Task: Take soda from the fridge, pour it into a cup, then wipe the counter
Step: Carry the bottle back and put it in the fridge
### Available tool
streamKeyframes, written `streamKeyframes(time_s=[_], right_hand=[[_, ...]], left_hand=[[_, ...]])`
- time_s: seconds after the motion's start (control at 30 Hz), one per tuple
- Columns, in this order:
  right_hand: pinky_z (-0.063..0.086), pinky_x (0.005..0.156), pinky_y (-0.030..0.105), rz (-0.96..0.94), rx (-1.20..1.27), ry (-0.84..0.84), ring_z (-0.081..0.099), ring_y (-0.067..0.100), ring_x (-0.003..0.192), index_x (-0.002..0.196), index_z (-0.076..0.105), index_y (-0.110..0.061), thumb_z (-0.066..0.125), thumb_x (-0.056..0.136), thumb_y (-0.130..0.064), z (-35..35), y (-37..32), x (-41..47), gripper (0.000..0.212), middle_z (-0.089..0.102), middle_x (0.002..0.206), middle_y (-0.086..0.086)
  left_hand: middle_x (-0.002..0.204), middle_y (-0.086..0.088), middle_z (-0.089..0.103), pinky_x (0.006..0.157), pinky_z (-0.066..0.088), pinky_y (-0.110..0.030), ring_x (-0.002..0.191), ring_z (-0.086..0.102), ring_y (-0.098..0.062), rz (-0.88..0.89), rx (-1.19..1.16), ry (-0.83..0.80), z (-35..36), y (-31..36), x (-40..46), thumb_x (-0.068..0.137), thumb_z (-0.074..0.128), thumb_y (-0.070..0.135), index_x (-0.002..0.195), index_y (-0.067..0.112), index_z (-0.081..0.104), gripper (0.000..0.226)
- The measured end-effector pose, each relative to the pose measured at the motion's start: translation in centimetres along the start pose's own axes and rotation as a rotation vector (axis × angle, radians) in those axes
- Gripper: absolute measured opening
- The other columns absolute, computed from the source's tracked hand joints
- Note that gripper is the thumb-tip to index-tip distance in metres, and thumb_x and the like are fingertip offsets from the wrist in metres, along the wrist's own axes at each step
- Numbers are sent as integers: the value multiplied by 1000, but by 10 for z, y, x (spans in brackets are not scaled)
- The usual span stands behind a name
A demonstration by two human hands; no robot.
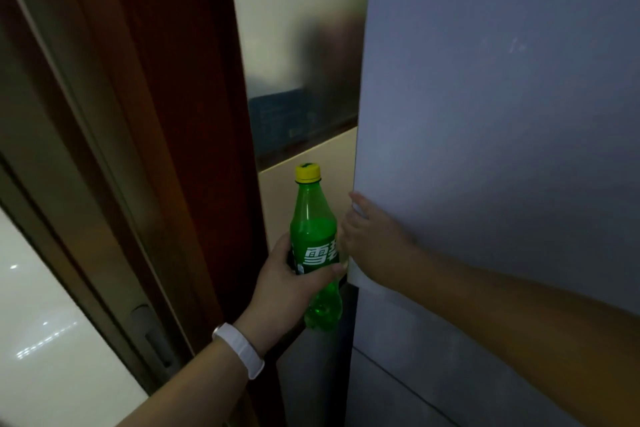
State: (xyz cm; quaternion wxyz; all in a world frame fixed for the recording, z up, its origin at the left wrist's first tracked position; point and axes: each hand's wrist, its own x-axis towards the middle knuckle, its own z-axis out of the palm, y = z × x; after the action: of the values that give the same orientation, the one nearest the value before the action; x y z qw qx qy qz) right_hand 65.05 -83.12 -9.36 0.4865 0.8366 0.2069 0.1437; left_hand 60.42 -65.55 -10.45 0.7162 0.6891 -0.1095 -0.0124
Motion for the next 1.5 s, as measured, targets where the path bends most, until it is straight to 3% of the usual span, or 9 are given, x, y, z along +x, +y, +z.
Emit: streamKeyframes(time_s=[0.13, 0.27, 0.43, 0.6, 0.73, 0.83, 1.0, 1.13, 1.5], right_hand=[[-34, 100, 59, -42, 22, 2, 46, 27, 124, 111, 70, -24, 55, 89, -36, -7, -9, -7, 29, 66, 111, 1], [-10, 118, 51, 14, 196, 210, 58, 27, 100, 81, 75, -19, 70, 77, -26, -17, -21, -18, 10, 68, 83, 3], [10, 119, 49, 30, 264, 298, 57, 32, 105, 81, 73, -12, 69, 81, -18, -30, -36, -32, 8, 68, 87, 10], [-9, 118, 49, 108, 220, 150, 50, 31, 117, 96, 74, -15, 69, 84, -21, -45, -49, -39, 15, 69, 102, 7], [-11, 116, 56, 140, 111, 16, 44, 33, 123, 103, 72, -20, 68, 83, -28, -67, -63, -47, 22, 68, 108, 4], [10, 118, 55, 188, 156, 167, 46, 33, 117, 90, 72, -13, 62, 89, -16, -78, -72, -56, 10, 67, 98, 9], [20, 115, 55, 279, 231, 365, 53, 34, 108, 82, 68, -8, 47, 94, -4, -121, -93, -81, 24, 65, 89, 15], [29, 108, 61, 312, 225, 254, 50, 33, 104, 83, 65, -5, 51, 86, -3, -160, -113, -101, 14, 61, 91, 17], [11, 115, 62, 413, 199, -166, 46, 34, 123, 99, 64, -10, 58, 74, -32, -260, -158, -188, 34, 58, 116, 14]], left_hand=[[90, 12, 74, 64, 51, -13, 82, 70, -3, 42, 24, 9, -1, 7, -18, 71, 81, -2, 108, 23, 61, 49], [94, 7, 74, 63, 52, -13, 82, 70, -3, 28, 30, 42, -12, 9, -33, 71, 82, 1, 113, 19, 62, 51], [95, 4, 74, 64, 53, -14, 85, 71, -8, 46, 75, 26, -29, 15, -42, 70, 83, 5, 111, 21, 62, 49], [90, 12, 74, 62, 51, -12, 81, 70, -4, 102, 111, -77, -44, 25, -44, 71, 83, 4, 104, 26, 63, 45], [97, 7, 74, 70, 55, -20, 89, 71, -10, 138, 108, -176, -66, 27, -46, 70, 83, 6, 110, 24, 63, 47], [99, 8, 74, 74, 58, -26, 91, 71, -10, 158, 109, -262, -84, 27, -51, 70, 84, 8, 109, 26, 63, 49], [95, 7, 73, 70, 55, -19, 87, 70, -4, 195, 106, -355, -111, 25, -59, 68, 86, 9, 105, 29, 62, 48], [95, 5, 74, 73, 56, -26, 87, 70, -9, 154, 33, -432, -131, 16, -73, 68, 87, 12, 105, 26, 63, 46], [95, 2, 75, 84, 57, -45, 89, 71, -18, -1, -30, -610, -142, -15, -137, 55, 90, 26, 102, 27, 67, 52]])
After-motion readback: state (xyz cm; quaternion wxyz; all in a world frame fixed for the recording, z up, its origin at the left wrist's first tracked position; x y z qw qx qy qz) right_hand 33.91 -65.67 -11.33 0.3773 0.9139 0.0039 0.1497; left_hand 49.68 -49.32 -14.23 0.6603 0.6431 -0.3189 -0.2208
